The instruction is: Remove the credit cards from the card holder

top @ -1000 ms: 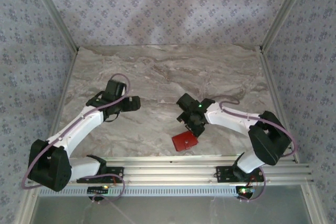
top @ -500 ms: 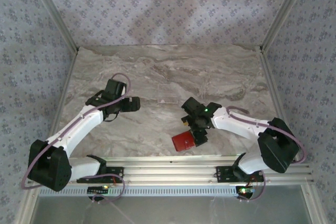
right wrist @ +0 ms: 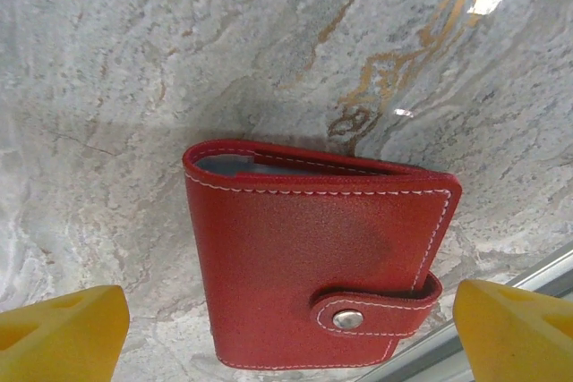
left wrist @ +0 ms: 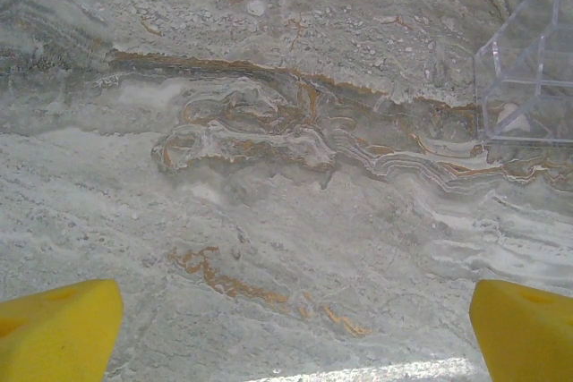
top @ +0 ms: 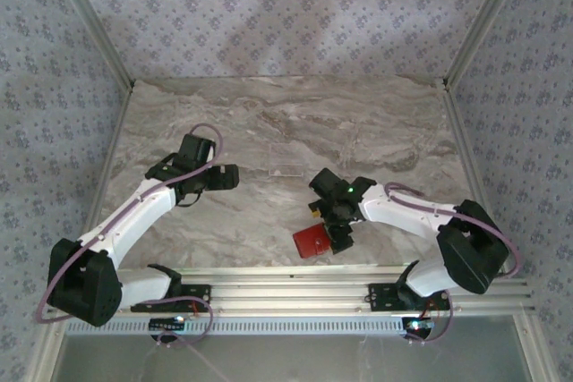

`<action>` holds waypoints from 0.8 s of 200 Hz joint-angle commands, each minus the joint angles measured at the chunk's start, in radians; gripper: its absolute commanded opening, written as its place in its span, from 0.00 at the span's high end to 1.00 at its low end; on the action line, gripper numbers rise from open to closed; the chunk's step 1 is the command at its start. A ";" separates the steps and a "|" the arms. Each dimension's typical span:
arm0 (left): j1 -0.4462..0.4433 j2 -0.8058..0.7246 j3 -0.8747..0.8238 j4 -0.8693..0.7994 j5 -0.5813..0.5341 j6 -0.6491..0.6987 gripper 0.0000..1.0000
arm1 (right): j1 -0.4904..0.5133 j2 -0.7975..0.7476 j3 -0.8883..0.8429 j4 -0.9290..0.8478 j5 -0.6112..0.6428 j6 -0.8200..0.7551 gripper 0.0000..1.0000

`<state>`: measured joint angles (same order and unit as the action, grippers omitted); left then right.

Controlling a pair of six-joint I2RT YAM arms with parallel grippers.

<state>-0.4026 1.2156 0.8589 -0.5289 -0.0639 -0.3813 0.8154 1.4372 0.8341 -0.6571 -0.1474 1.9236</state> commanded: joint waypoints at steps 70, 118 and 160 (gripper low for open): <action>-0.007 -0.011 0.012 -0.023 0.006 0.015 0.01 | 0.000 0.057 -0.022 0.017 -0.019 0.044 0.06; -0.006 -0.013 0.011 -0.023 0.005 0.013 0.00 | -0.002 0.075 -0.036 0.045 -0.024 0.062 0.09; -0.006 -0.007 0.011 -0.023 0.007 0.012 0.01 | -0.005 0.075 -0.050 0.036 -0.014 0.066 0.09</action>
<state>-0.4026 1.2156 0.8589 -0.5285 -0.0639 -0.3817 0.8150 1.5013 0.8040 -0.5903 -0.1730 1.9583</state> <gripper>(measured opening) 0.994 0.913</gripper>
